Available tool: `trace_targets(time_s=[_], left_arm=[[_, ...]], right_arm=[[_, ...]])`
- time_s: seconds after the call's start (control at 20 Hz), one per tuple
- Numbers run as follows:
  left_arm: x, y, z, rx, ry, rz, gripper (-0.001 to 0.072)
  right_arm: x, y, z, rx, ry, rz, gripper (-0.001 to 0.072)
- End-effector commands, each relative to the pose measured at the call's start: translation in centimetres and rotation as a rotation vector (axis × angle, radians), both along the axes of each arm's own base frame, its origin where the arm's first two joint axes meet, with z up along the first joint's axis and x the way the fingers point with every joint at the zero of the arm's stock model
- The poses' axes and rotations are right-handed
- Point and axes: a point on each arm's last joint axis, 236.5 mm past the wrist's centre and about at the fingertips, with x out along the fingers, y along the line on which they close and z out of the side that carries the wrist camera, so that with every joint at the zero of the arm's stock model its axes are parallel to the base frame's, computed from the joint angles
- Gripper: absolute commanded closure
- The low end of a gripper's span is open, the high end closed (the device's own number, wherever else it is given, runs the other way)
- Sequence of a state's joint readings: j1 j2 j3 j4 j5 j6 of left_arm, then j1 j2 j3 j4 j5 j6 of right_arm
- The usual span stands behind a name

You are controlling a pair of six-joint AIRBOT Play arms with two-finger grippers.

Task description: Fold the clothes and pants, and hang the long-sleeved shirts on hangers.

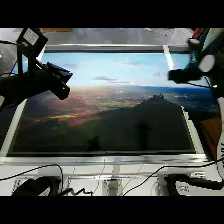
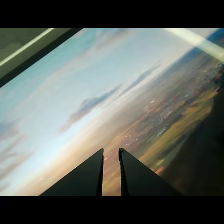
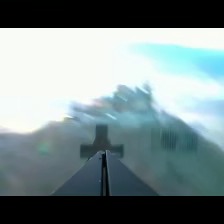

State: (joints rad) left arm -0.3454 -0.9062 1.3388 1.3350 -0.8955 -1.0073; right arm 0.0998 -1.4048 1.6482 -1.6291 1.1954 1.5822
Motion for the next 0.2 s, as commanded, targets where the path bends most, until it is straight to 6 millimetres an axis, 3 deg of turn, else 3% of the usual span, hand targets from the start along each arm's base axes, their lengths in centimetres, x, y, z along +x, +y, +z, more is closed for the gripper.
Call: trace_targets(time_s=[0.0,0.15], left_arm=[[-0.01,0.02,0.04,0.000,-0.001,0.000,0.0597],[-0.01,0.01,0.04,0.000,-0.001,0.000,0.0598]], right_arm=[[0.30,6.34,0.91,-0.021,-0.065,0.142,0.0698],[-0.08,7.11,0.74,-0.018,-0.054,0.157,0.0697]])
